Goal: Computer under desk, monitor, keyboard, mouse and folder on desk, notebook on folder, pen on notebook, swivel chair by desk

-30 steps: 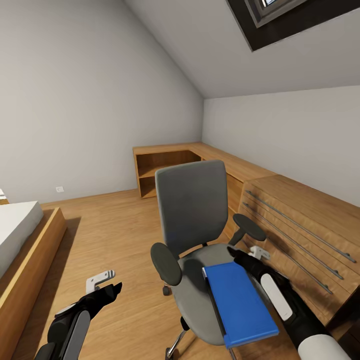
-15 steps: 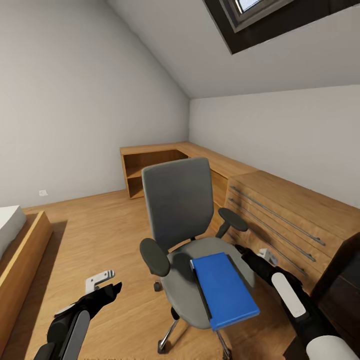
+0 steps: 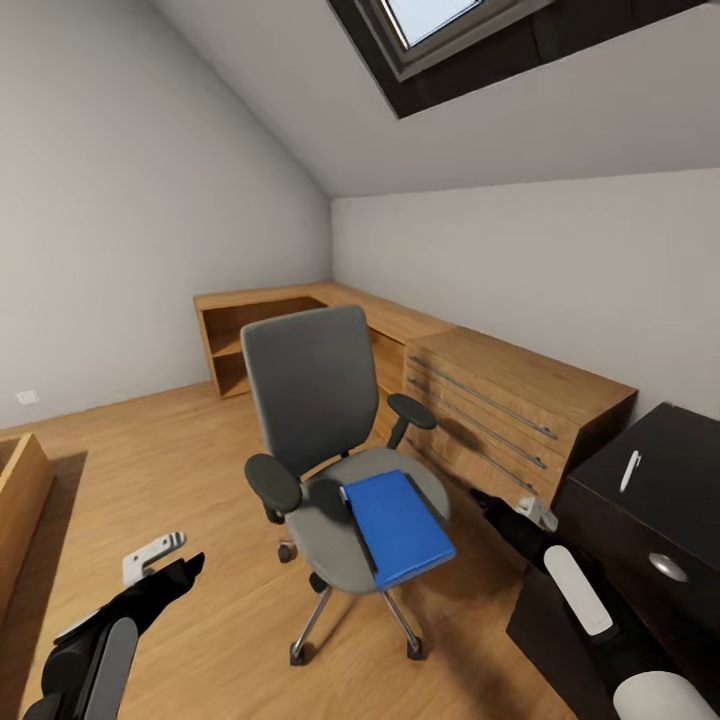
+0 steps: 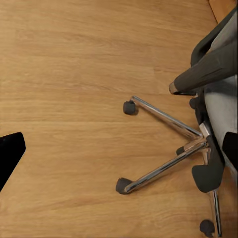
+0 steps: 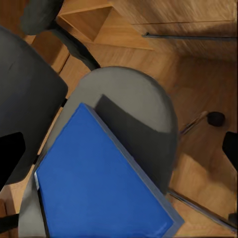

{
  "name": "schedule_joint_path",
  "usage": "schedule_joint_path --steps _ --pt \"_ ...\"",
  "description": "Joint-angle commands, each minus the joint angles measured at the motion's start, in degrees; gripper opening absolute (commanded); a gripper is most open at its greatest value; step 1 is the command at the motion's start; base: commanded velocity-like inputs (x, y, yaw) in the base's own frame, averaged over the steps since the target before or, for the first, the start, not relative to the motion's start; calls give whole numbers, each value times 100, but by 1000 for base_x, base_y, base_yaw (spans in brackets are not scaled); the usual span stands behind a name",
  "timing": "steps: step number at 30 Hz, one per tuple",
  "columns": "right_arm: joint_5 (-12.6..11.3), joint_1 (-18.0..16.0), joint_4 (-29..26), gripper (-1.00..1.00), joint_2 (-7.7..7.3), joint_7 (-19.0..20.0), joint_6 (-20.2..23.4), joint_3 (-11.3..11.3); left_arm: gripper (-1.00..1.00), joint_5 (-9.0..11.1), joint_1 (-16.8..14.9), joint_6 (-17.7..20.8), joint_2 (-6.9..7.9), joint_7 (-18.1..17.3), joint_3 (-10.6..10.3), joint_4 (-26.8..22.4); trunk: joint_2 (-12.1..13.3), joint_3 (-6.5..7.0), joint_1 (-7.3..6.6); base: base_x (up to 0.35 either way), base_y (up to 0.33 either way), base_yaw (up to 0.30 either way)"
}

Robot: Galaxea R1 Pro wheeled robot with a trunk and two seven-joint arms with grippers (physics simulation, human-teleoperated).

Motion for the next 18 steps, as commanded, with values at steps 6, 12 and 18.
schedule_joint_path --steps 6,12,18 --pt "-40 -4 -3 100 -4 -1 11 11 100 79 -3 30 -12 53 116 -132 -163 -78 86 -38 0 -93" --pt "-61 -4 -9 100 -4 0 20 11 100 80 -3 30 -12 53 127 -133 -404 -185 218 -1 0 -2" --pt "-61 -4 -9 100 -4 9 36 11 100 80 -3 30 -12 53 191 -136 -645 -293 349 0 0 0"
